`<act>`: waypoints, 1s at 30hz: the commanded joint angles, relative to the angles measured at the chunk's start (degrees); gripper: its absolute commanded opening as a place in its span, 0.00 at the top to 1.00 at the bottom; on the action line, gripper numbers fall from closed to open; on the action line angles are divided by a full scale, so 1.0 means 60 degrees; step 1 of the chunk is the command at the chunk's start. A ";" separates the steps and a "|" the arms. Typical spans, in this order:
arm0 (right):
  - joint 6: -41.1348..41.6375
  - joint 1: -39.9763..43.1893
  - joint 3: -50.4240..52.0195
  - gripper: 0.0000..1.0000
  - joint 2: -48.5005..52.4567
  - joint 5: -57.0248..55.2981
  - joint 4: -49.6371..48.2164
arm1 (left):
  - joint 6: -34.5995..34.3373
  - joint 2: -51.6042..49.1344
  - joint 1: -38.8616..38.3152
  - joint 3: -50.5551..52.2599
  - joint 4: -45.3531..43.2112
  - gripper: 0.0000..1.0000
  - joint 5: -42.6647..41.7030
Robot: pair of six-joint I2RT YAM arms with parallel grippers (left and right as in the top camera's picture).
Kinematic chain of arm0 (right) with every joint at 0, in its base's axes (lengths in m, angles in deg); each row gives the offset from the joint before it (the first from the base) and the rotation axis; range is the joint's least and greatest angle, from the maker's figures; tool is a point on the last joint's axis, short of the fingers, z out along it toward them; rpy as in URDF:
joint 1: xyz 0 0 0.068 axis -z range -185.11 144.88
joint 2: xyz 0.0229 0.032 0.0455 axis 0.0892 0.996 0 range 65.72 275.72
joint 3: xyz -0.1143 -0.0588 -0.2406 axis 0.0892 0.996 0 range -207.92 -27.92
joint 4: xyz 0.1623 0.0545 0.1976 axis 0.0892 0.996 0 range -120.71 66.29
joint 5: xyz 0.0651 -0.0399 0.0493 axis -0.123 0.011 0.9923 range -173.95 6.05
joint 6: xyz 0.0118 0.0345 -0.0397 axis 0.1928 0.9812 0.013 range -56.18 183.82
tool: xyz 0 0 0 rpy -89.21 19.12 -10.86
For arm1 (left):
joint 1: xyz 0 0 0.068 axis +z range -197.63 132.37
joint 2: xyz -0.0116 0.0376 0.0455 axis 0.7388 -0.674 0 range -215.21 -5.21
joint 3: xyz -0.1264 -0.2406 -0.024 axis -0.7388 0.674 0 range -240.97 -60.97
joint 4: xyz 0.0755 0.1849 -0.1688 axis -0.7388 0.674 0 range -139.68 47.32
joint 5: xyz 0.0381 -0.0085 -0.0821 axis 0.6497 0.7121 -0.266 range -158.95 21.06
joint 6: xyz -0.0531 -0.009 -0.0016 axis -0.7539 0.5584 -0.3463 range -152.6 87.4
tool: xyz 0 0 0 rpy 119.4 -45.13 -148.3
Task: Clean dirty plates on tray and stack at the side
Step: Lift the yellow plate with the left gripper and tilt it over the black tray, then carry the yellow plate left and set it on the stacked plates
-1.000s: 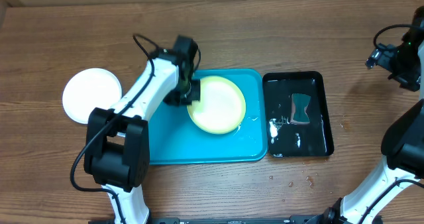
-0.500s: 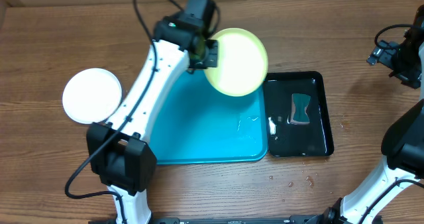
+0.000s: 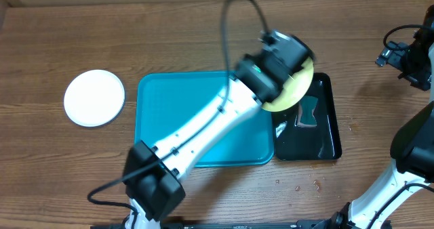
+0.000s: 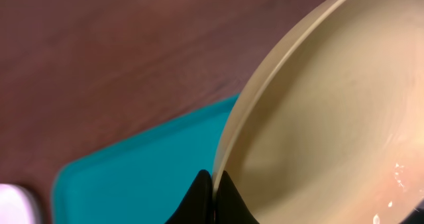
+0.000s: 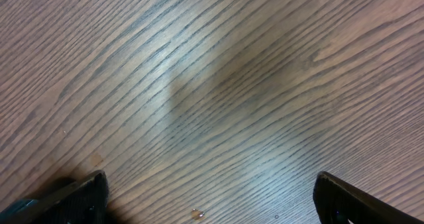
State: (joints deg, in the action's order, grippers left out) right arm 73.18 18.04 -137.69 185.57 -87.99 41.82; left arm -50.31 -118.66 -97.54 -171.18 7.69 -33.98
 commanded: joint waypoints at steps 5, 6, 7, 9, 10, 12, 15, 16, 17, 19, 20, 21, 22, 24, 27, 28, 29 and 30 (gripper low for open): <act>0.0044 -0.0007 -0.0153 0.00 -0.0259 -0.0066 -0.0055 | 0.1508 -0.0004 -0.1978 -0.0251 -0.1053 0.96 0.6247; 0.0047 -0.0007 -0.0153 0.00 -0.0259 -0.0066 -0.0055 | 0.1698 -0.0004 -0.2142 -0.0251 -0.1235 0.96 0.6674; 0.0044 -0.0007 -0.0153 0.00 -0.0259 -0.0069 -0.0055 | 0.1865 -0.0004 -0.2313 -0.0251 -0.1450 0.96 0.7118; 0.0044 -0.0007 -0.0153 0.00 -0.0259 -0.0066 -0.0055 | 0.2182 -0.0004 -0.2616 -0.0251 -0.1912 0.96 0.7854; 0.0044 -0.0007 -0.0153 0.00 -0.0259 -0.0066 -0.0055 | 0.2386 -0.0004 -0.2736 -0.0251 -0.2138 0.96 0.8065; 0.0044 -0.0007 -0.0153 0.00 -0.0259 -0.0069 -0.0055 | 0.2765 -0.0004 -0.2900 -0.0251 -0.2448 0.96 0.8138; 0.0044 -0.0007 -0.0153 0.00 -0.0259 -0.0066 -0.0055 | 0.2739 -0.0004 -0.2994 -0.0251 -0.2495 0.96 0.8123; 0.0044 -0.0007 -0.0153 0.00 -0.0259 -0.0066 -0.0055 | 0.2739 -0.0004 -0.2991 -0.0251 -0.2495 0.96 0.8062; 0.0044 -0.0007 -0.0153 0.00 -0.0259 -0.0069 -0.0055 | 0.2732 -0.0004 -0.2987 -0.0251 -0.2495 0.96 0.7909; 0.0044 -0.0007 -0.0153 0.00 -0.0259 -0.0069 -0.0055 | 0.2623 -0.0004 -0.2936 -0.0251 -0.2495 0.96 0.7610; 0.0044 -0.0007 -0.0153 0.00 -0.0259 -0.0069 -0.0055 | 0.2586 -0.0004 -0.2914 -0.0248 -0.2488 0.96 0.7439; 0.0044 -0.0007 -0.0153 0.00 -0.0259 -0.0069 -0.0055 | 0.2503 -0.0004 -0.2878 -0.0248 -0.2488 0.96 0.7286; 0.0044 -0.0007 -0.0153 0.00 -0.0259 -0.0069 -0.0055 | 0.2262 -0.0004 -0.2816 -0.0248 -0.2452 0.96 0.7034; 0.0044 -0.0007 -0.0153 0.00 -0.0259 -0.0069 -0.0055 | 0.1945 -0.0004 -0.2728 -0.0248 -0.2346 0.96 0.6717; 0.0044 -0.0007 -0.0153 0.00 -0.0259 -0.0069 -0.0055 | 0.0823 -0.0004 -0.2481 -0.0248 -0.1749 0.96 0.5679; 0.0044 -0.0007 -0.0153 0.00 -0.0259 -0.0069 -0.0055 | 0.0291 -0.0004 -0.2353 -0.0248 -0.1428 0.96 0.4983; 0.0044 -0.0007 -0.0153 0.00 -0.0259 -0.0069 -0.0055 | -0.0248 -0.0007 -0.2189 -0.0248 -0.1089 0.96 0.4124; 0.0044 -0.0007 -0.0153 0.00 -0.0259 -0.0069 -0.0055 | -0.0696 -0.0007 -0.2011 -0.0248 -0.0816 0.96 0.3337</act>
State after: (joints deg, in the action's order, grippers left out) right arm 73.23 18.04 -137.69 185.57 -88.01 41.82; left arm -41.90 -118.66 -112.88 -171.38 -0.73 1.29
